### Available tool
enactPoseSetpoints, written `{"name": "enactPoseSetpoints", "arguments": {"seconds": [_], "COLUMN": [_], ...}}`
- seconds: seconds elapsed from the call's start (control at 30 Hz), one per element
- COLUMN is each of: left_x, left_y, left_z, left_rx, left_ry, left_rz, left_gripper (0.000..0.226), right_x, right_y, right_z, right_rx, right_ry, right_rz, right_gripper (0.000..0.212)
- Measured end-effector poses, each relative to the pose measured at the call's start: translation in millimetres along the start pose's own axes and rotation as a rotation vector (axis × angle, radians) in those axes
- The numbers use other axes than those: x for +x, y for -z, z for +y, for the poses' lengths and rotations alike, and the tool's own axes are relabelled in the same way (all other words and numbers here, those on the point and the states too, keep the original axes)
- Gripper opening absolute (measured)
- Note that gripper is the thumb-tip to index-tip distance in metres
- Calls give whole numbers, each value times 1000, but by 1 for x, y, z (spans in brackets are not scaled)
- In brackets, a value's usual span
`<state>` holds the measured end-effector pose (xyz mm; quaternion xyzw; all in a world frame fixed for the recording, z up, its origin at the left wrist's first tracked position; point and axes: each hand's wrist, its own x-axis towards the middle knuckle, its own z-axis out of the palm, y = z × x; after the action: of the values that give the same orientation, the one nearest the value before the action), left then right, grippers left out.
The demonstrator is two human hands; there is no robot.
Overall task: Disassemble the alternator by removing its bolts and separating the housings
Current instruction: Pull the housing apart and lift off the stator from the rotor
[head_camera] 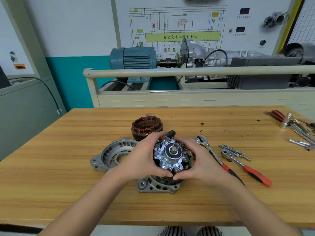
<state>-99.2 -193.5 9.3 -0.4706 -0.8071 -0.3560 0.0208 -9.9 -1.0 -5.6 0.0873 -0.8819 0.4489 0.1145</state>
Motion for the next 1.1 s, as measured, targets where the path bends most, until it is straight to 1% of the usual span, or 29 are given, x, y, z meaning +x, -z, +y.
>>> {"name": "enactPoseSetpoints", "arguments": {"seconds": [0.1, 0.27, 0.5, 0.6, 0.7, 0.77, 0.8, 0.97, 1.03, 1.1], "left_x": [1, 0, -4, -6, -12, -18, -22, -30, -32, -30], "left_y": [0, 0, -1, 3, 12, 12, 9, -10, -13, -16], "left_z": [-2, -3, 1, -5, -18, -25, -26, -28, -29, -29], "left_rx": [-39, -75, -128, -134, -24, 57, 73, 125, 104, 168], "left_ry": [2, 23, 40, 69, 107, 127, 143, 249, 269, 265], "left_rz": [23, 27, 24, -58, -208, -288, -294, -129, -99, -120], "left_gripper": [109, 115, 107, 114, 136, 142, 143, 150, 150, 153], "right_x": [1, 1, 0, -1, -1, -1, -2, -4, -3, -2], "right_y": [1, 1, -1, -2, -8, -16, -19, -28, -27, -24], "right_z": [4, 7, 7, 10, 14, 17, 19, 26, 27, 28], "right_rx": [25, 21, 46, 62, 53, 67, 76, 144, 161, 173], "right_ry": [-4, -31, -23, -29, -76, -93, -88, -45, -59, -85], "right_rz": [40, 72, 75, 43, 4, 23, 47, 153, 139, 92], "right_gripper": [104, 103, 104, 110, 124, 125, 122, 105, 107, 115]}}
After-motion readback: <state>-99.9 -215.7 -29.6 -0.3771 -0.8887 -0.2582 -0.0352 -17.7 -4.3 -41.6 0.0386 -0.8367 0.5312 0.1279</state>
